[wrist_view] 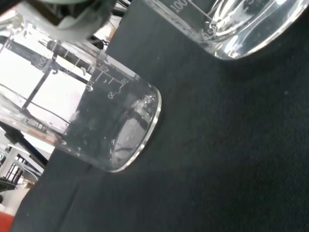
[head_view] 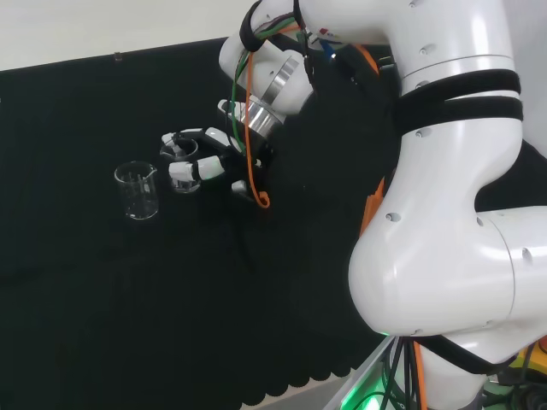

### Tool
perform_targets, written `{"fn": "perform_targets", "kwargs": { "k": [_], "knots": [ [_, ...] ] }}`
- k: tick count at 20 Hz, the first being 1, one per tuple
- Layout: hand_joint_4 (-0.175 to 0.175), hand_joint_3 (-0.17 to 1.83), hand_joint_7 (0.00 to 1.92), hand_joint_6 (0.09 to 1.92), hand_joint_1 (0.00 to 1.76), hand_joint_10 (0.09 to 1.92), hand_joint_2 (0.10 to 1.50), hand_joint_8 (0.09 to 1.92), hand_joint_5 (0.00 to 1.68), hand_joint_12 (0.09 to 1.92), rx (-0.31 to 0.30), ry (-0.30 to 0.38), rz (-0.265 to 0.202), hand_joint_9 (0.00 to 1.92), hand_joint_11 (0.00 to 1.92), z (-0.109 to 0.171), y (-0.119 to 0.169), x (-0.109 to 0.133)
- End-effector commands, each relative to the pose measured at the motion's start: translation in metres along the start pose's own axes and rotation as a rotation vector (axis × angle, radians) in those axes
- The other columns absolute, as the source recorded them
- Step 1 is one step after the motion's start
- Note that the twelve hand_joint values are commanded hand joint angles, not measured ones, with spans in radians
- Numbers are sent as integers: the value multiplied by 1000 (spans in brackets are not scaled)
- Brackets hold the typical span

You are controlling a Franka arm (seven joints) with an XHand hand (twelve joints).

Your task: Pick up the beaker on the right.

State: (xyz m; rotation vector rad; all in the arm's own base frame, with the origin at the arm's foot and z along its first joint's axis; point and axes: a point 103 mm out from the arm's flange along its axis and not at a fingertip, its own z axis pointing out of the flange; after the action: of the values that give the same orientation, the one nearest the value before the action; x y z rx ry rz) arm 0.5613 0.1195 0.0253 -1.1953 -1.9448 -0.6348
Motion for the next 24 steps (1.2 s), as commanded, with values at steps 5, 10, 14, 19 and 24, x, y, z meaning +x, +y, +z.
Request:
{"fn": "perform_targets", "kwargs": {
  "k": [5, 10, 14, 19, 24],
  "knots": [
    [-64, 606, 435, 120, 881, 656, 561, 669, 542, 1272, -5, 28, 0, 526, 0, -1, -2, -2],
    [-61, 602, 441, 127, 890, 642, 568, 658, 538, 1256, 2, 39, -6, 528, 0, 0, -1, -2],
    [-58, 601, 445, 132, 895, 636, 570, 655, 539, 1253, 15, 24, -9, 523, 0, 3, 2, 0],
    [-55, 601, 453, 139, 906, 632, 571, 653, 546, 1252, 17, 23, -6, 522, 0, 5, 3, 1],
    [-16, 602, 610, 410, 958, 603, 599, 595, 669, 1297, -26, 31, 4, 592, 0, 4, -1, -1]
  ]
}}
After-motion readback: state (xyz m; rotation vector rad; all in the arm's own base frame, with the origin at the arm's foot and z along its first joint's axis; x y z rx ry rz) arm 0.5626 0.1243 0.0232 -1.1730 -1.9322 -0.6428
